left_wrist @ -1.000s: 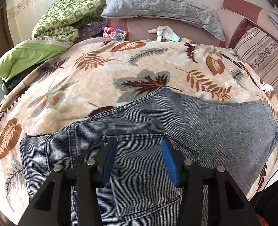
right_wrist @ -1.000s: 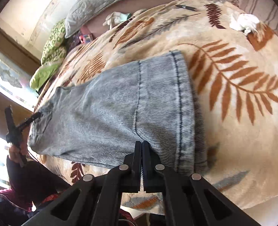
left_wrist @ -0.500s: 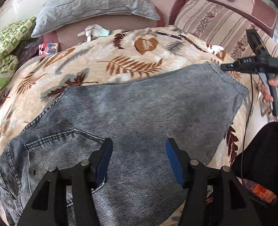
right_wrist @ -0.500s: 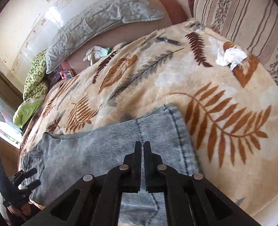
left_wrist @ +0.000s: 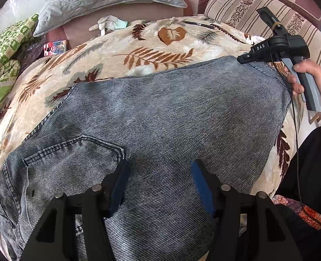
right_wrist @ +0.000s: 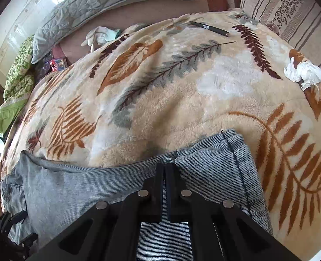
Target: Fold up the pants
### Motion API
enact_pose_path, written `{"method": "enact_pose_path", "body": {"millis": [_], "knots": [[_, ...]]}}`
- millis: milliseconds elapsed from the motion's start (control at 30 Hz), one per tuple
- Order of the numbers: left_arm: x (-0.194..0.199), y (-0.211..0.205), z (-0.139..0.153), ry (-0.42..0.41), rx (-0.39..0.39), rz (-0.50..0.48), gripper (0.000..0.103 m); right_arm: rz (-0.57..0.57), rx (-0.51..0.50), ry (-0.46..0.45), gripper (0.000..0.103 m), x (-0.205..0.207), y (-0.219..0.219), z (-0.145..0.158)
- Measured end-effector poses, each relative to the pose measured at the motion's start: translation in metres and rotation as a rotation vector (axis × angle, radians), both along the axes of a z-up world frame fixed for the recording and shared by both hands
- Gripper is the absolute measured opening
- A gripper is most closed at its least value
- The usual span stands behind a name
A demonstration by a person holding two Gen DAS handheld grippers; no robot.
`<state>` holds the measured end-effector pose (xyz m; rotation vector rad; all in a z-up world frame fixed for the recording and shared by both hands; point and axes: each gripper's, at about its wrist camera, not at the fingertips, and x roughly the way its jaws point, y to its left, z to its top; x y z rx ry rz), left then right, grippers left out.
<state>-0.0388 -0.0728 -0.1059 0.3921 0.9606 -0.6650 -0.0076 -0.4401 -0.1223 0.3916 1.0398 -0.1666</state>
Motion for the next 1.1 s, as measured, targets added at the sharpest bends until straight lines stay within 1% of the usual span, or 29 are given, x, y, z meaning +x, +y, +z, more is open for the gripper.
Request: {"method": "enact_pose_path", "body": {"millis": [33, 67, 133, 167, 233, 267, 333, 433, 533, 600, 633, 667, 733, 800, 867, 933, 967, 1000, 1033, 1100], "knots": [[0.0, 0.002, 0.001, 0.004, -0.007, 0.001, 0.061, -0.014, 0.009, -0.011, 0.004, -0.002, 0.002, 0.005], [0.0, 0.005, 0.002, 0.009, -0.017, 0.004, 0.061, 0.0, 0.029, -0.036, 0.006, -0.004, 0.006, 0.01], [0.001, 0.011, 0.005, -0.002, -0.022, 0.025, 0.061, 0.097, 0.09, -0.089, 0.006, -0.005, 0.025, 0.021], [0.002, 0.015, 0.007, -0.015, -0.024, 0.04, 0.061, 0.157, 0.112, -0.1, 0.006, -0.003, 0.04, 0.025], [0.007, 0.026, 0.013, -0.032, -0.041, 0.084, 0.062, 0.263, 0.141, -0.102, 0.006, 0.003, 0.075, 0.026], [0.011, 0.033, 0.015, -0.032, -0.054, 0.111, 0.062, 0.313, 0.146, -0.086, 0.006, 0.007, 0.095, 0.024], [0.02, 0.05, 0.02, -0.035, -0.069, 0.182, 0.062, 0.39, 0.141, -0.063, 0.006, 0.016, 0.13, 0.021], [0.037, 0.084, 0.022, -0.034, -0.08, 0.315, 0.062, 0.49, 0.119, -0.03, 0.006, 0.026, 0.176, 0.014], [0.053, 0.123, 0.018, -0.011, -0.081, 0.467, 0.062, 0.533, 0.129, -0.013, 0.006, 0.037, 0.206, 0.005], [0.061, 0.144, 0.01, 0.022, -0.067, 0.542, 0.063, 0.539, 0.113, 0.007, 0.006, 0.047, 0.22, -0.002], [0.062, 0.152, 0.008, 0.051, -0.099, 0.545, 0.063, 0.528, 0.093, 0.003, 0.007, 0.051, 0.224, -0.004], [0.062, 0.154, 0.008, 0.056, -0.112, 0.542, 0.063, 0.52, 0.081, -0.011, 0.006, 0.054, 0.227, -0.005], [0.059, 0.149, 0.009, 0.025, -0.067, 0.519, 0.063, 0.517, 0.069, -0.026, 0.005, 0.061, 0.227, -0.006], [0.056, 0.144, 0.008, -0.001, -0.03, 0.517, 0.063, 0.497, 0.114, -0.033, 0.005, 0.063, 0.222, -0.009], [0.052, 0.138, 0.013, -0.032, -0.028, 0.511, 0.063, 0.465, 0.151, -0.035, 0.004, 0.063, 0.214, -0.005], [0.048, 0.132, 0.019, -0.071, -0.031, 0.493, 0.063, 0.444, 0.132, -0.065, 0.005, 0.056, 0.21, 0.004], [0.045, 0.129, 0.022, -0.095, -0.026, 0.49, 0.065, 0.453, 0.134, -0.084, 0.005, 0.053, 0.209, 0.01], [0.044, 0.126, 0.024, -0.115, -0.018, 0.487, 0.069, 0.469, 0.147, -0.097, 0.005, 0.049, 0.209, 0.014], [0.043, 0.123, 0.025, -0.131, -0.007, 0.485, 0.071, 0.483, 0.162, -0.106, 0.004, 0.045, 0.21, 0.018], [0.041, 0.118, 0.026, -0.155, 0.01, 0.486, 0.072, 0.497, 0.176, -0.104, 0.005, 0.039, 0.21, 0.021]]}}
